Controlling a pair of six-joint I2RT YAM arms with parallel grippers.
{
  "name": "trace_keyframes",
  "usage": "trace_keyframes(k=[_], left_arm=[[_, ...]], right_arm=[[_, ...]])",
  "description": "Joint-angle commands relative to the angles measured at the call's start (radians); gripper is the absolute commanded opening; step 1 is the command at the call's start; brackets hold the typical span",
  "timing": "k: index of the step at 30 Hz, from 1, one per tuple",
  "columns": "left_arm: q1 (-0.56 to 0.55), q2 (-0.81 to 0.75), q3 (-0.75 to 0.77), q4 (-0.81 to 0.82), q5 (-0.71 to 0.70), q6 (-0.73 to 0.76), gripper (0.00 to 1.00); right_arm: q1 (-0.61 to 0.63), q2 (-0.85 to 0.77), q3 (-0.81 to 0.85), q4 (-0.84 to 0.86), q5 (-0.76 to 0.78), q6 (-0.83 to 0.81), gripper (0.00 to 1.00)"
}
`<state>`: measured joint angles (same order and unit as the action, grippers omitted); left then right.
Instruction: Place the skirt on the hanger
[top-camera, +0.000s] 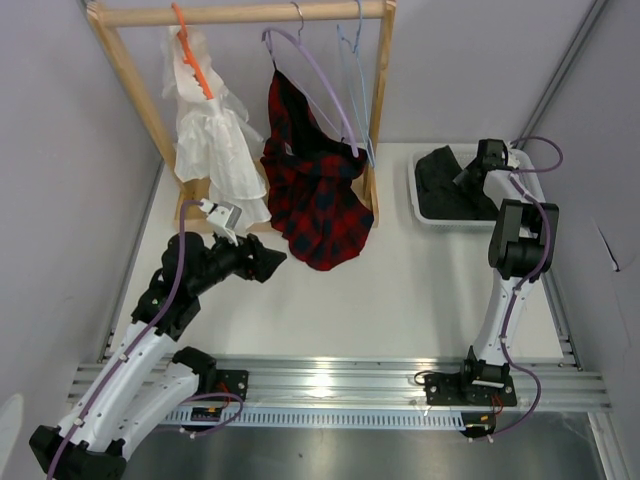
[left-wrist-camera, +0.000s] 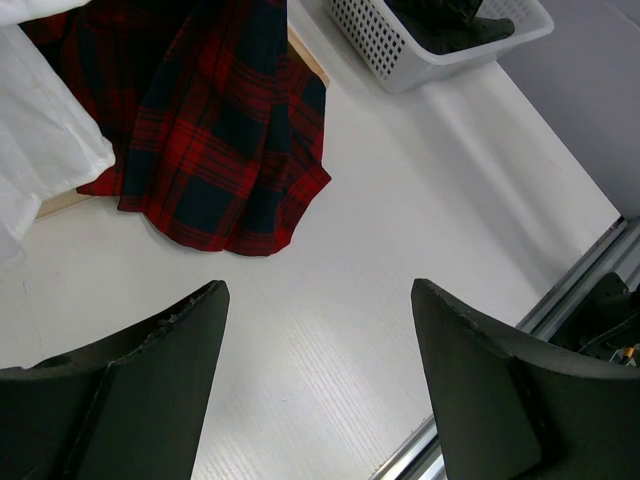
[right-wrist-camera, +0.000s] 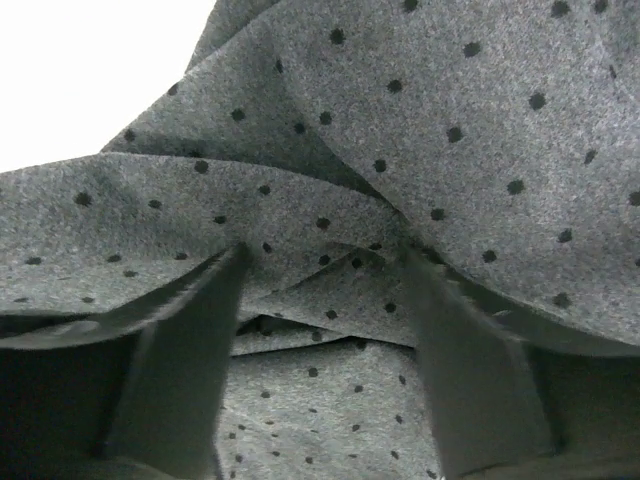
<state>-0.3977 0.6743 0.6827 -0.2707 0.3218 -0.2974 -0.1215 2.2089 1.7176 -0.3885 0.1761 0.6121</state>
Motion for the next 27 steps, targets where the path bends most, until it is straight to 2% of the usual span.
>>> trace_keyframes(k=[1, 2, 3, 5, 6, 9, 27], left_arm=[[-0.006, 0.001, 0.003, 0.028, 0.017, -0.013, 0.80], [-0.007, 0.001, 0.005, 0.028, 0.017, -0.013, 0.79], [-0.006, 0.002, 0.003, 0.028, 0.019, -0.014, 0.79], [-0.006, 0.002, 0.002, 0.028, 0.020, -0.014, 0.79], [-0.006, 0.001, 0.002, 0.028, 0.020, -0.014, 0.80], [-0.006, 0.001, 0.003, 0.030, 0.020, -0.014, 0.79], [-0.007, -0.013, 0.002, 0.030, 0.025, -0.014, 0.79]], right_arm=[[0.006, 0.008, 0.034, 0.020, 0.003, -0.002, 0.64], [0.006, 0.002, 0.031, 0.023, 0.000, -0.005, 0.59], [0.006, -0.003, 0.030, 0.028, 0.000, -0.008, 0.47], [0.006, -0.017, 0.030, 0.039, -0.004, -0.017, 0.32], [0.005, -0.032, 0.028, 0.045, -0.009, -0.020, 0.16], [0.003, -0.067, 0.030, 0.063, -0.021, -0.028, 0.00], [0.019, -0.362, 0.050, 0.120, -0.064, -0.075, 0.00]])
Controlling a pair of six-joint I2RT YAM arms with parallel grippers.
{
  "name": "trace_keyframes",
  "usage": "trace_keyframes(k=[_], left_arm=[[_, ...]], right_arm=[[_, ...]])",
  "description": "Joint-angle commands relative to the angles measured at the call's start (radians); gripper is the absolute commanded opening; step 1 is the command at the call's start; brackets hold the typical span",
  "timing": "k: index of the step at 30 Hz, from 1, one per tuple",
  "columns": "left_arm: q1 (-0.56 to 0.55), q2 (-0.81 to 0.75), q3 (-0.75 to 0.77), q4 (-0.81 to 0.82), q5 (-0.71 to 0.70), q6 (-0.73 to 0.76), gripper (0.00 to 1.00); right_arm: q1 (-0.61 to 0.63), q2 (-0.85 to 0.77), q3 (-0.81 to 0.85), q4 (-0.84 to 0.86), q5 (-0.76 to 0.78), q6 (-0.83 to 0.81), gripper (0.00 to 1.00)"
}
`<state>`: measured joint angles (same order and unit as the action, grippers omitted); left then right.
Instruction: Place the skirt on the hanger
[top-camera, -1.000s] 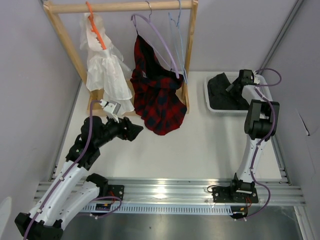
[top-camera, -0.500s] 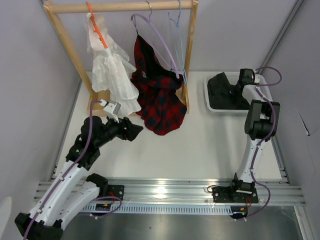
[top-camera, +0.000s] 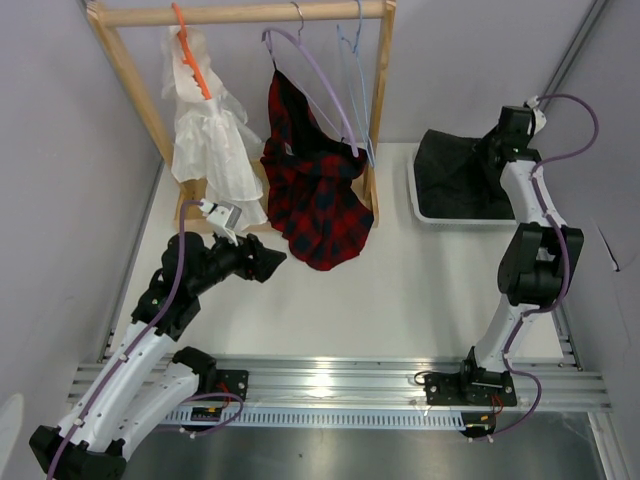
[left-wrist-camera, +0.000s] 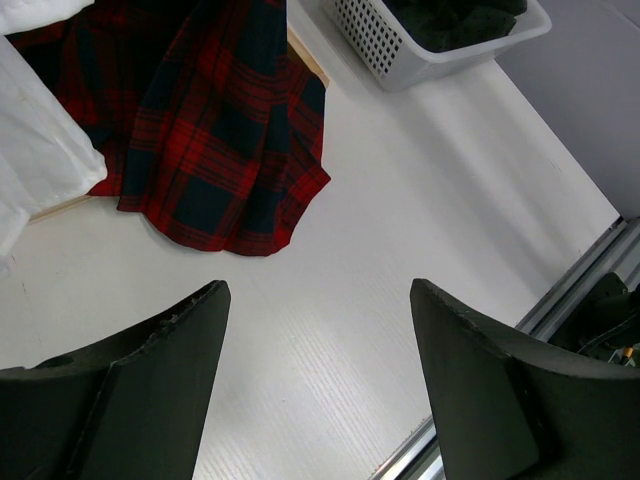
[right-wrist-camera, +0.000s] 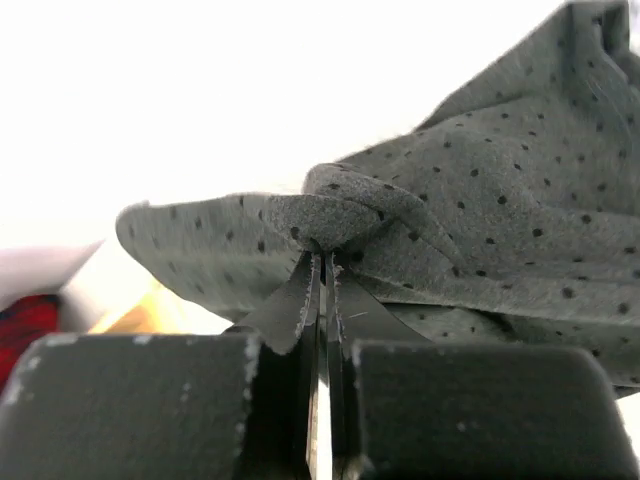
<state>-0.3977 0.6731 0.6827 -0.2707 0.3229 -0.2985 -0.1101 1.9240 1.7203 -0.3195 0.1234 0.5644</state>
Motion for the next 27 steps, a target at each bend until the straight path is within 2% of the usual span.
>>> trace_keyframes(k=[1, 14, 27], left_arm=[[-0.006, -0.013, 0.002, 0.030, 0.024, -0.013, 0.79], [-0.006, -0.024, -0.002, 0.033, 0.033, -0.014, 0.78], [-0.007, -0.027, 0.000, 0.036, 0.041, -0.014, 0.78]], right_arm=[[0.009, -0.089, 0.051, 0.051, -0.010, -0.032, 0.00], [0.055, -0.287, 0.127, 0.115, 0.005, -0.166, 0.00], [0.153, -0.425, 0.252, 0.077, 0.061, -0.271, 0.00]])
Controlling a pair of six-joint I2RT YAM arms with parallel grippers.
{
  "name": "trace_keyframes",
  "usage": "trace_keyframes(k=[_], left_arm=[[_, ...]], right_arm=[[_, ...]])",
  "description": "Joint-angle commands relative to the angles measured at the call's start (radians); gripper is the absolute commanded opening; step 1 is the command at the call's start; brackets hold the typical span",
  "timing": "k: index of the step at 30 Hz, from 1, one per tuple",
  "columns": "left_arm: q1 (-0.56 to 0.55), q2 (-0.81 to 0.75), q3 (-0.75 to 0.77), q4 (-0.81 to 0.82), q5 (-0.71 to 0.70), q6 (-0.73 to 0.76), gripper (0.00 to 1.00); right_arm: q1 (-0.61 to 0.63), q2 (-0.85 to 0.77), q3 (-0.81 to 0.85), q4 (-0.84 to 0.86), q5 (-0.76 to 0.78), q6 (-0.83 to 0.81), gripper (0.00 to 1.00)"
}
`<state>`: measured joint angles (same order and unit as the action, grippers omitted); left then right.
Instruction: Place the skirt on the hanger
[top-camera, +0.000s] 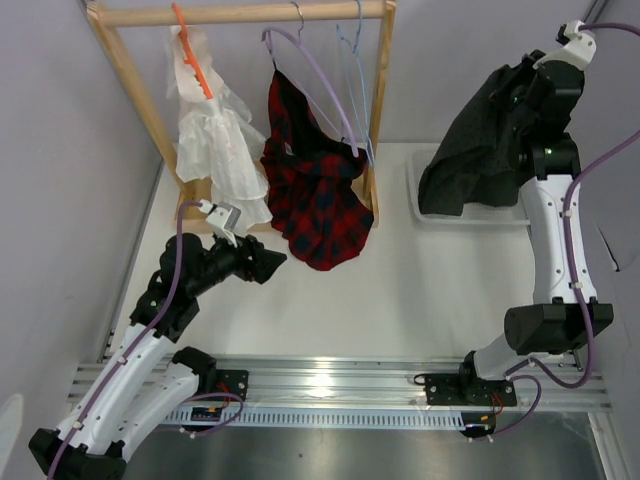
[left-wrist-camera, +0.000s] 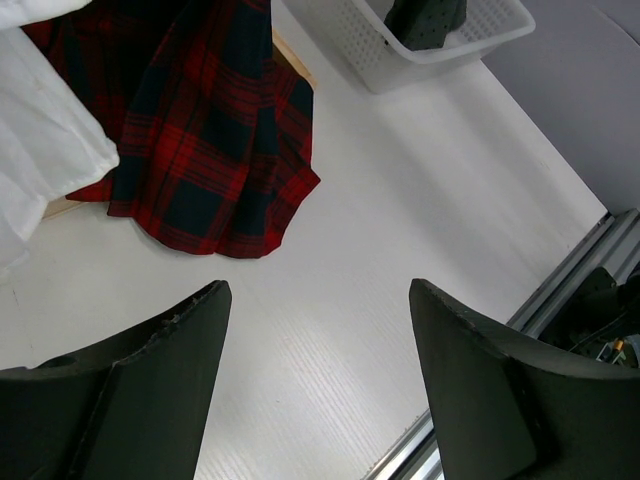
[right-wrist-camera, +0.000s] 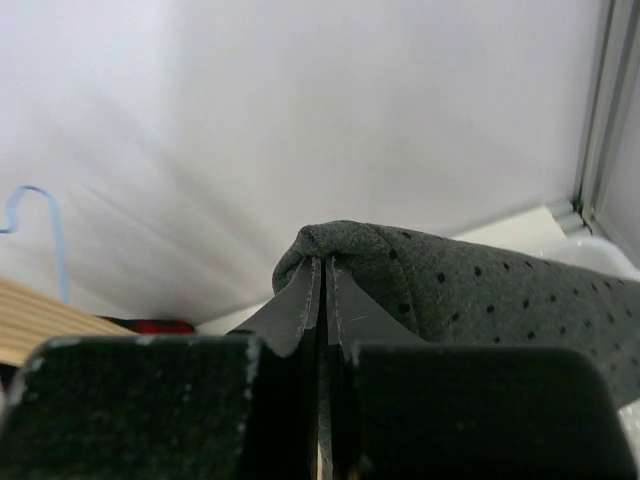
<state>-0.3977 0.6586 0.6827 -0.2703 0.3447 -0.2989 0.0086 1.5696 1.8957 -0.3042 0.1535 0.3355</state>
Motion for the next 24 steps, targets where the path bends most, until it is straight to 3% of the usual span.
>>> trace_keyframes(k=[1, 14, 24], left_arm=[[-0.006, -0.013, -0.002, 0.039, 0.019, -0.013, 0.78], [-0.006, -0.025, -0.002, 0.039, 0.025, -0.013, 0.78], [-0.006, -0.034, -0.003, 0.046, 0.036, -0.014, 0.79]], right_arm=[[0.042, -0.082, 0.082, 0.059, 0.035, -0.050, 0.00], [0.205, -0.224, 0.152, -0.001, 0.103, -0.148, 0.00], [0.387, -0.381, 0.103, -0.076, 0.135, -0.135, 0.00]])
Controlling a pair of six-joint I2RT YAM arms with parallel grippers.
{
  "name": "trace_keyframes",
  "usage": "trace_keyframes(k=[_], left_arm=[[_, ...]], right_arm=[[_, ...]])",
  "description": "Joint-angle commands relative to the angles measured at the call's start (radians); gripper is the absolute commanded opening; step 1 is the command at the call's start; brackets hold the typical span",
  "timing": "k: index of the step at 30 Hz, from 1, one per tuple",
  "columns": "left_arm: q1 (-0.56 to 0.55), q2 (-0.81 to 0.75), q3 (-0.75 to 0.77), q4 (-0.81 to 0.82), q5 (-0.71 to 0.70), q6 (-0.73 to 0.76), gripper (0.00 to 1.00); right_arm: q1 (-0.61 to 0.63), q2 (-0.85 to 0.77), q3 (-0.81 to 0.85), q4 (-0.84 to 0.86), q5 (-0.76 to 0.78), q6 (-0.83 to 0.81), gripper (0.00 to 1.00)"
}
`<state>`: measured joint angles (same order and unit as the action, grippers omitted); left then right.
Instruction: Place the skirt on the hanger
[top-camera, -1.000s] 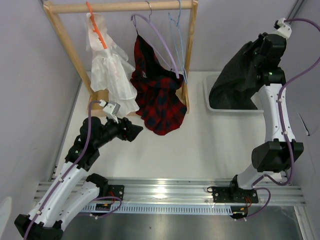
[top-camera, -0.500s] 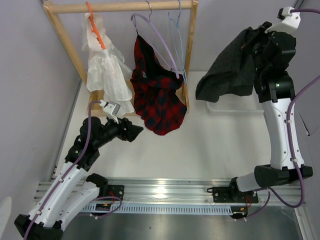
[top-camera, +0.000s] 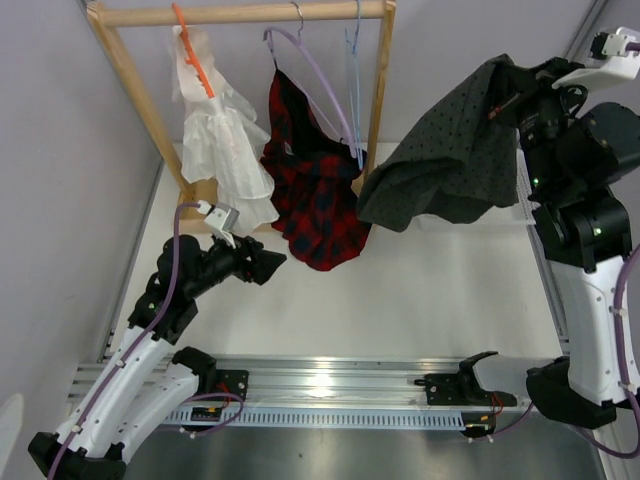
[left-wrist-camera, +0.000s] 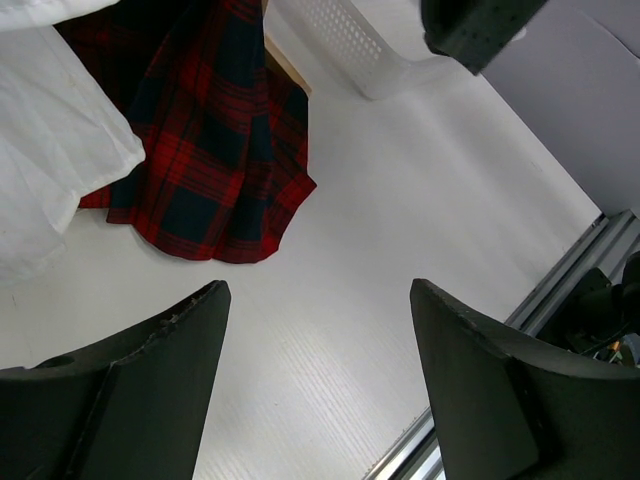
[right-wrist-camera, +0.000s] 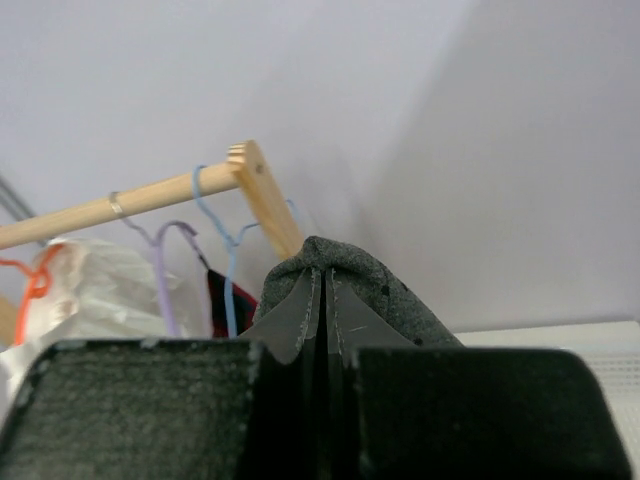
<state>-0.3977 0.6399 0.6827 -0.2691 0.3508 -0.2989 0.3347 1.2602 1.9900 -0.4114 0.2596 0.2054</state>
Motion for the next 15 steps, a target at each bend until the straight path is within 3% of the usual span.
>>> trace_keyframes(k=[1, 11, 15], left_arm=[[-0.006, -0.017, -0.005, 0.045, 0.031, -0.014, 0.79], [-0.018, -0.011, -0.026, 0.131, 0.128, -0.091, 0.82], [-0.094, 0.026, -0.096, 0.322, 0.120, -0.190, 0.82]], right_arm=[[0.061, -0.077, 0.009, 0.020, 0.027, -0.001, 0.00], [0.276, -0.153, -0.117, -0.086, 0.076, 0.057, 0.00], [0.345, -0.162, -0.129, -0.113, 0.130, 0.058, 0.00]])
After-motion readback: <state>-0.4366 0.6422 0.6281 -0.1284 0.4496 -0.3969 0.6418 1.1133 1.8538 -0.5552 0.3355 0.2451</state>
